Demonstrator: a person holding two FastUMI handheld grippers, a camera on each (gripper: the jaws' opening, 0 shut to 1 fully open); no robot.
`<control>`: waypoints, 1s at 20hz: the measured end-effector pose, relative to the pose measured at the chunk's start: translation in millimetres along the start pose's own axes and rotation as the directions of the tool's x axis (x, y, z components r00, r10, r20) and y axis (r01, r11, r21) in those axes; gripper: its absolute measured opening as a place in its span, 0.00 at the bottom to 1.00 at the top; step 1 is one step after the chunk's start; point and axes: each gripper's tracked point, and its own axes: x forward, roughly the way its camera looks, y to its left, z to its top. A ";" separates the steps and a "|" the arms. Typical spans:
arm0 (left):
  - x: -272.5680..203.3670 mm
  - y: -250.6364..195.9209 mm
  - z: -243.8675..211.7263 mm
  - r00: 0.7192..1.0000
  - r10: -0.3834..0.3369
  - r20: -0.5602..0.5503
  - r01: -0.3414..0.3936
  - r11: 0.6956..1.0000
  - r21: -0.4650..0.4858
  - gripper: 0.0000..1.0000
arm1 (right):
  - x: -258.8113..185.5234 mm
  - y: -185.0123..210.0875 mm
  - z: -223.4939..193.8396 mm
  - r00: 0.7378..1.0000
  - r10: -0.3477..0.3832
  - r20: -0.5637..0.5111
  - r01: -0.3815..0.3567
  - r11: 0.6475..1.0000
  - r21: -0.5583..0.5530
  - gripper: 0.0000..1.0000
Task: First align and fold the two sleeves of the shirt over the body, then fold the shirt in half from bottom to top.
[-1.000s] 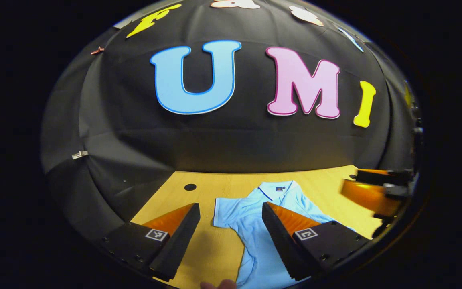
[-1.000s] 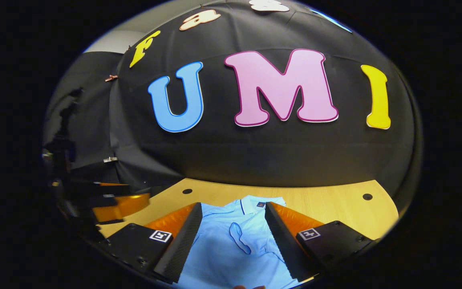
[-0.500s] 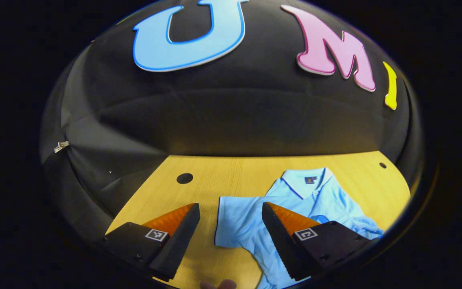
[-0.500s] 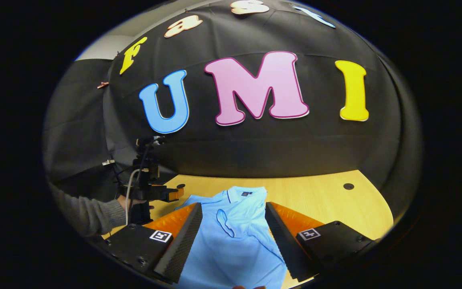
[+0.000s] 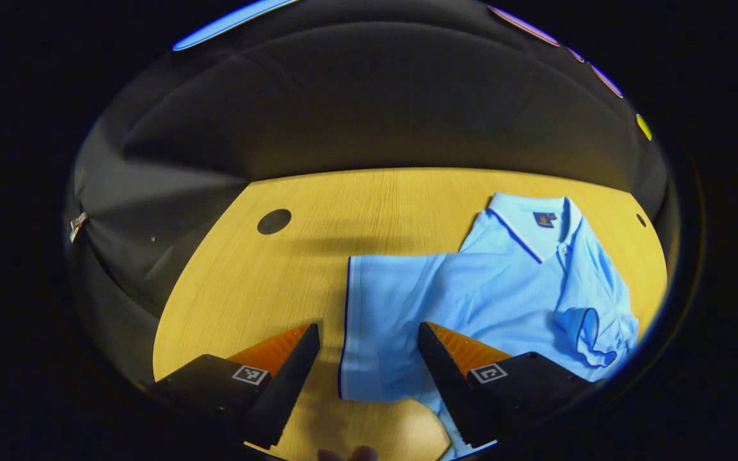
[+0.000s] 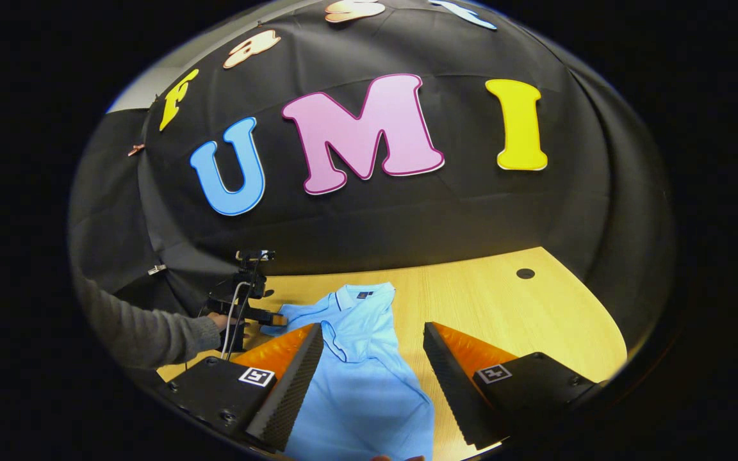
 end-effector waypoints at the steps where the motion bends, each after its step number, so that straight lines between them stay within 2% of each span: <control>1: 1.5 -1.9 2.5 1.000 -0.006 0.006 0.006 1.000 0.003 0.99 | -1.0 0.2 -1.2 1.000 -0.001 -0.003 0.001 1.000 0.003 0.98; 3: 3.7 -5.7 1.2 1.000 -0.027 -0.007 0.027 1.000 0.003 0.97 | -1.4 1.6 -3.7 1.000 0.003 -0.009 -0.003 1.000 0.009 0.98; 5: 4.9 -18.0 0.0 0.996 -0.091 -0.015 0.090 0.995 -0.037 0.95 | -3.3 3.4 -7.0 1.000 0.007 -0.016 -0.007 1.000 0.014 0.98; 8: 4.6 -18.3 -0.6 0.995 -0.096 -0.008 0.095 0.992 -0.084 0.45 | -5.8 2.1 -10.5 1.000 0.007 -0.023 -0.006 1.000 0.015 0.98; 11: 2.1 -24.0 0.0 0.994 -0.112 -0.004 0.110 0.988 -0.112 0.10 | -10.7 -2.9 -14.2 1.000 -0.005 -0.029 0.006 1.000 0.023 0.98; 15: -8.2 -25.8 2.1 0.993 -0.119 0.021 0.121 0.984 -0.129 0.06 | -17.7 -9.7 -18.1 0.999 -0.018 -0.034 0.019 0.999 0.033 0.98; 18: -27.0 -32.9 19.6 0.984 -0.142 0.106 0.154 0.982 -0.114 0.06 | -22.1 -11.9 -20.3 0.999 -0.023 -0.035 0.025 0.999 0.038 0.98; 19: -34.6 -38.6 26.9 0.977 -0.162 0.135 0.177 0.978 -0.108 0.02 | -23.4 -13.0 -20.7 0.999 -0.024 -0.034 0.026 0.999 0.042 0.98; 20: -43.5 -44.4 32.8 0.971 -0.180 0.159 0.198 0.975 -0.101 0.06 | -24.4 -13.6 -21.1 0.999 -0.026 -0.035 0.027 0.999 0.045 0.98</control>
